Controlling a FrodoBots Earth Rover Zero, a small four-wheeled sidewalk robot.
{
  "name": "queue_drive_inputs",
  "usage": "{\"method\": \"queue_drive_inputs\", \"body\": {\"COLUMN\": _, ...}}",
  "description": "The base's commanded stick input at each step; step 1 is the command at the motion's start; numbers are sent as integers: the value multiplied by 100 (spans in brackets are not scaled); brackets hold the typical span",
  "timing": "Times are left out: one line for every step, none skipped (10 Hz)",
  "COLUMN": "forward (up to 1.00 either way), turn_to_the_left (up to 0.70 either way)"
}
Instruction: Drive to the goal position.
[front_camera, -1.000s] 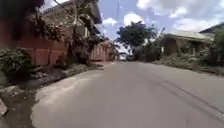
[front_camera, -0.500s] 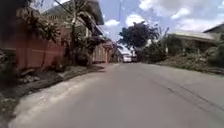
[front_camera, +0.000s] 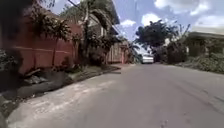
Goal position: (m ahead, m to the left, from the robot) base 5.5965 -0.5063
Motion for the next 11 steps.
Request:
{"method": "queue_drive_inputs", "body": {"forward": 100, "turn_to_the_left": 0}}
{"method": "queue_drive_inputs", "body": {"forward": 100, "turn_to_the_left": 0}}
{"method": "queue_drive_inputs", "body": {"forward": 100, "turn_to_the_left": 0}}
{"method": "queue_drive_inputs", "body": {"forward": 100, "turn_to_the_left": 0}}
{"method": "queue_drive_inputs", "body": {"forward": 100, "turn_to_the_left": 0}}
{"method": "queue_drive_inputs", "body": {"forward": 100, "turn_to_the_left": -7}}
{"method": "queue_drive_inputs", "body": {"forward": 100, "turn_to_the_left": -18}}
{"method": "queue_drive_inputs", "body": {"forward": 100, "turn_to_the_left": -28}}
{"method": "queue_drive_inputs", "body": {"forward": 100, "turn_to_the_left": -38}}
{"method": "queue_drive_inputs", "body": {"forward": 100, "turn_to_the_left": -40}}
{"method": "queue_drive_inputs", "body": {"forward": 100, "turn_to_the_left": -40}}
